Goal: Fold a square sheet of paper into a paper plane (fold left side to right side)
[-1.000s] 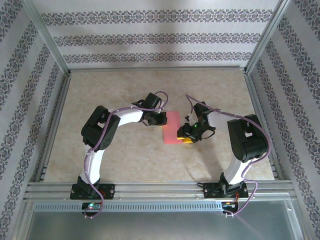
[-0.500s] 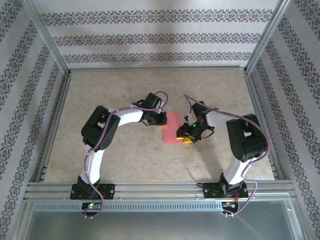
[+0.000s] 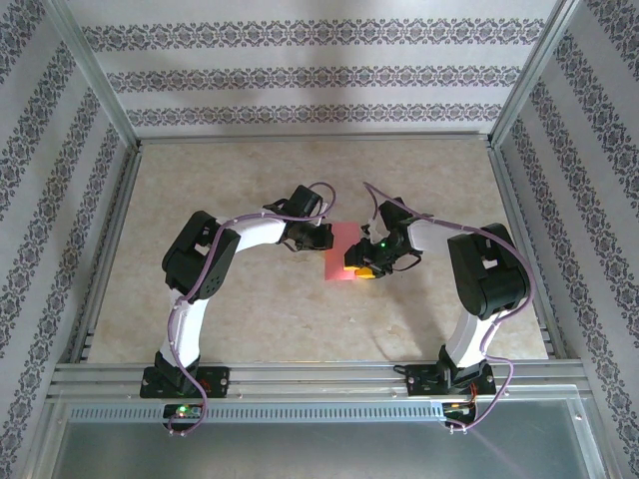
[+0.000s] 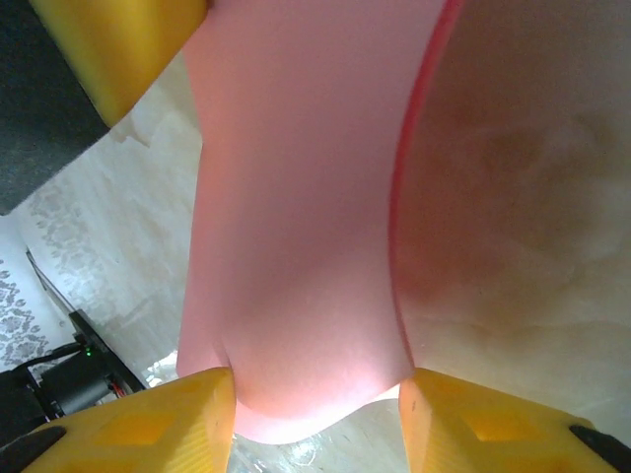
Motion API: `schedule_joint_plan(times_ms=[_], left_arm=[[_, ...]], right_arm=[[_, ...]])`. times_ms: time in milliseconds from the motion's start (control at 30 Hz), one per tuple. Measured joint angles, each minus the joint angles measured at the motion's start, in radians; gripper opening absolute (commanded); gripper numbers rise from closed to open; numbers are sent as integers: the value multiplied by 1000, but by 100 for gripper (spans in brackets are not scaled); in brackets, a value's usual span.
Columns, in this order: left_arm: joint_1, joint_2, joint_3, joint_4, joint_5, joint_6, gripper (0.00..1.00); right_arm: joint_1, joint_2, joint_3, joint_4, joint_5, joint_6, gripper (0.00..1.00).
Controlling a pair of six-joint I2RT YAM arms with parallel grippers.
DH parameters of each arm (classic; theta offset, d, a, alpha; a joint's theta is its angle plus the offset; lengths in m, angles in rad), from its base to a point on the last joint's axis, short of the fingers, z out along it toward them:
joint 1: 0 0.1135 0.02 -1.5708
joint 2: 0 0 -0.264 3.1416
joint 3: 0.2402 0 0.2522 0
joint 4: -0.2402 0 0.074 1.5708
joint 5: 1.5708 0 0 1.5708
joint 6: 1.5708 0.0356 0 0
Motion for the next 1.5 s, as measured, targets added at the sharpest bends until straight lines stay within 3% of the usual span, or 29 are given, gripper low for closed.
schedule_joint_plan(times_ms=[800,1200,1500], left_arm=[[0,1,14,-29,-1,5,7],[0,-16,44,-72,18,4,9],[-3,-120,-68,-78,40,-48,8]], right_arm=[[-51,-55,-1,-74,13,-34,48],[-53,-55,-1,-86,77,-53,49],[-53,-55,0,-93,81,-56,49]])
